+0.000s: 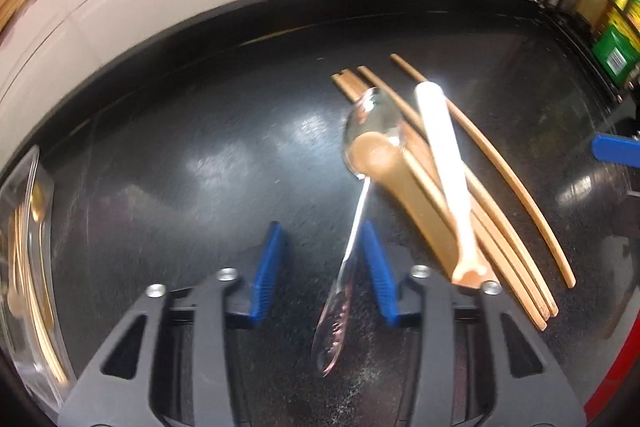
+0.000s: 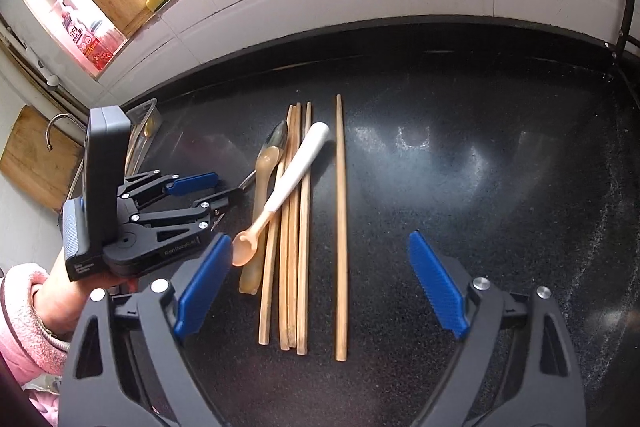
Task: Organize utensils
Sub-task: 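Close the left tool on the silver spoon while the right tool grasps a single chopstick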
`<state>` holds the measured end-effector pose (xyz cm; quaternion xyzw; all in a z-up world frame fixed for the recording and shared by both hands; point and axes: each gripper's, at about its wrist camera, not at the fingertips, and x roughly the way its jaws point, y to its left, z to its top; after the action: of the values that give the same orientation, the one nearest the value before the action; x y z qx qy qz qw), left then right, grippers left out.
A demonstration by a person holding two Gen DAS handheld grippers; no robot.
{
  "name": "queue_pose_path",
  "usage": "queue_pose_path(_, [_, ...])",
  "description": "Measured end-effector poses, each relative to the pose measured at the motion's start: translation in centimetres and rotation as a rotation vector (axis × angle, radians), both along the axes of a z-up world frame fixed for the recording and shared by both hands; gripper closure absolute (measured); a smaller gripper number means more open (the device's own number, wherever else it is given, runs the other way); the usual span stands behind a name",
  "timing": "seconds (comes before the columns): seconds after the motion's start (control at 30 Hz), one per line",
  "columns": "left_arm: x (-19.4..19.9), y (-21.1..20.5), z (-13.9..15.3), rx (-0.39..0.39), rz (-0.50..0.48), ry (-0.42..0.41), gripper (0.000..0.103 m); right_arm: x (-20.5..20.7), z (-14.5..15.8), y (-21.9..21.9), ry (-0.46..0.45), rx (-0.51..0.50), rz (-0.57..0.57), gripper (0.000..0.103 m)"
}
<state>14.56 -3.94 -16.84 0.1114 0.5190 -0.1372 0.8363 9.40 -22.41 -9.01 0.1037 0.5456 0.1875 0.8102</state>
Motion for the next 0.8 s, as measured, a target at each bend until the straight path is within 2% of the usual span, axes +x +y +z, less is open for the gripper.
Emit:
queue_pose_path(0.03, [-0.1,-0.2,0.1,-0.005,-0.013,-0.004,0.073,0.1,0.0,0.1,-0.001,-0.006,-0.001,0.016])
queue_pose_path(0.07, [-0.1,-0.3,-0.1,-0.009,-0.024,-0.009,0.087,0.1,-0.1,0.3,-0.002,-0.011,-0.001,0.016])
queue_pose_path(0.1, [-0.2,-0.6,0.0,-0.015,-0.038,-0.015,0.094,0.2,-0.1,0.4,-0.001,-0.012,-0.001,0.016])
queue_pose_path(0.13, [-0.1,-0.7,-0.1,-0.025,-0.045,-0.017,0.096,0.3,-0.2,0.5,0.001,-0.013,-0.002,0.016])
queue_pose_path(0.27, [0.1,-0.2,0.1,-0.099,-0.065,0.018,0.097,0.6,-0.6,0.7,0.013,-0.021,-0.006,0.017])
queue_pose_path(0.43, [-0.8,0.6,0.1,-0.125,-0.067,0.030,0.098,1.9,-1.7,1.1,0.035,-0.030,0.035,0.058])
queue_pose_path(0.5, [-1.4,1.2,0.3,-0.132,-0.065,0.032,0.098,2.6,-2.4,1.3,0.049,-0.019,0.050,0.065])
queue_pose_path(0.63, [-1.9,2.3,1.1,-0.158,-0.049,0.005,0.103,3.3,-3.0,1.7,0.050,-0.032,0.067,0.066])
queue_pose_path(0.8, [-2.4,4.2,2.3,-0.180,-0.020,-0.025,0.103,3.8,-3.5,2.5,0.046,-0.079,0.080,0.066])
